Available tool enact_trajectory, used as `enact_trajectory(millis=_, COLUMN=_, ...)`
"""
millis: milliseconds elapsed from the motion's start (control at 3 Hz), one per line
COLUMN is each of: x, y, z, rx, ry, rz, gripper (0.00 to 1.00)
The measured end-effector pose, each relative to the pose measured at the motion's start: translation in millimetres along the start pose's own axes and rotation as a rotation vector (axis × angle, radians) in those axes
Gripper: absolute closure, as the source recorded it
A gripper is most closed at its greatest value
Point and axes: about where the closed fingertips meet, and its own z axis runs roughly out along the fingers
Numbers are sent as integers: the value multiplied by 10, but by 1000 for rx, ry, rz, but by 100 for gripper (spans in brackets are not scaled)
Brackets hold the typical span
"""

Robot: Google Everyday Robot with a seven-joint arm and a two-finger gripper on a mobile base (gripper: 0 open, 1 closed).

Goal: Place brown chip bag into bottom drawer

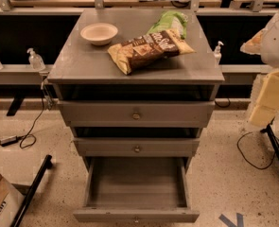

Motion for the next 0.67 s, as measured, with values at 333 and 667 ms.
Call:
enact_trajectory(millis=333, x=-110, y=-105, z=-4, rx=20, ry=-27, rz=-17, gripper=0)
enact_trajectory(millis=667, x=-126, y=-120, z=-2, rx=22, ry=-31, rz=-19, gripper=0)
